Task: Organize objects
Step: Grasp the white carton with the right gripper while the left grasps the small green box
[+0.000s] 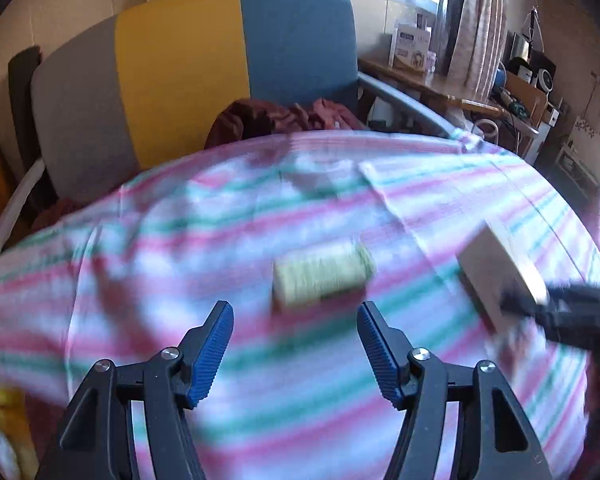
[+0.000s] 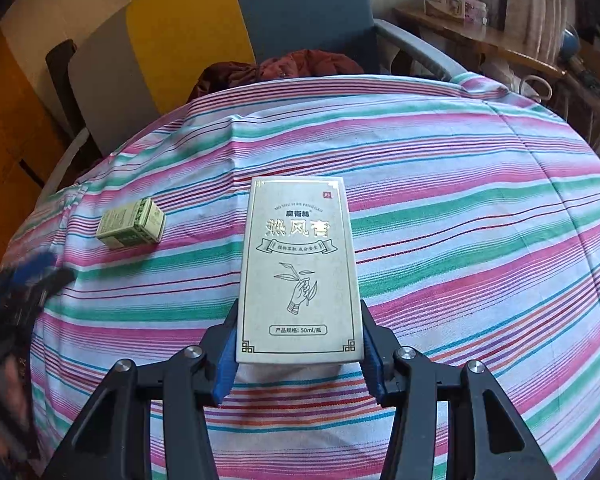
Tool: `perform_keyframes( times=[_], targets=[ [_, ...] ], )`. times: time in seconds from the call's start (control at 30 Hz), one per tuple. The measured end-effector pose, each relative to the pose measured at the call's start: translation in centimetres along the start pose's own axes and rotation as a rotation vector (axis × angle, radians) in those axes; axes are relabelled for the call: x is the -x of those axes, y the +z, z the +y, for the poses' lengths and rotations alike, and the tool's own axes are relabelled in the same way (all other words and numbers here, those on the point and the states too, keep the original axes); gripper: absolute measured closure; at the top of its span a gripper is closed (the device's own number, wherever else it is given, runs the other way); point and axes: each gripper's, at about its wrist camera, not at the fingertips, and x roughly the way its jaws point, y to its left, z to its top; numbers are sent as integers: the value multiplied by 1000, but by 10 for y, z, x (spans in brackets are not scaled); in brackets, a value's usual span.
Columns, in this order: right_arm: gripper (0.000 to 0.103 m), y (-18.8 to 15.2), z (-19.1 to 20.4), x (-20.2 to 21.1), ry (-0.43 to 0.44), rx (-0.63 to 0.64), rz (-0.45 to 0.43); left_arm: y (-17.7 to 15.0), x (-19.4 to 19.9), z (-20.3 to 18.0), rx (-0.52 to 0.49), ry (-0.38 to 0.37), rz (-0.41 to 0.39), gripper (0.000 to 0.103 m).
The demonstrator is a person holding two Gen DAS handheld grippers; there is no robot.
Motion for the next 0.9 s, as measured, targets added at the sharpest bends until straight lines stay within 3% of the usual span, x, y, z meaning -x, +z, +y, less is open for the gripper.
perform_keyframes(
  times=[0.13,0.2,0.27,0.33,0.4,0.5,0.57,0.77,0.83,0.9],
  targets=[
    [51,2,-3,-4,12,-17,8,32,-33,0,1,-58,14,38],
    [51,3,-5,-4,24,-27,10,36,-54,1,-4,-82,74,38],
    [51,3,-8,-4,38,-43,12,32,-62,3,18,-119,115,38],
    [51,3,-12,-2,52,-69,13,22,-56,2,36,-217,124,38],
    [51,3,-13,-2,63,-84,15,7,-42,-9,11,-314,137,38],
    [51,2,-12,-2,68,-94,18,-10,-25,-28,-37,-392,154,38],
    [51,0,-11,-1,69,-92,18,-19,-17,-38,-49,-373,154,38],
    [51,0,-6,-3,47,-61,19,-16,-15,-64,-121,-156,43,37],
    [51,0,-6,-5,42,-54,25,-12,-29,-69,-118,-142,60,37],
    [51,-1,-7,-5,45,-57,28,-12,-41,-69,-87,-138,88,47]
  ],
)
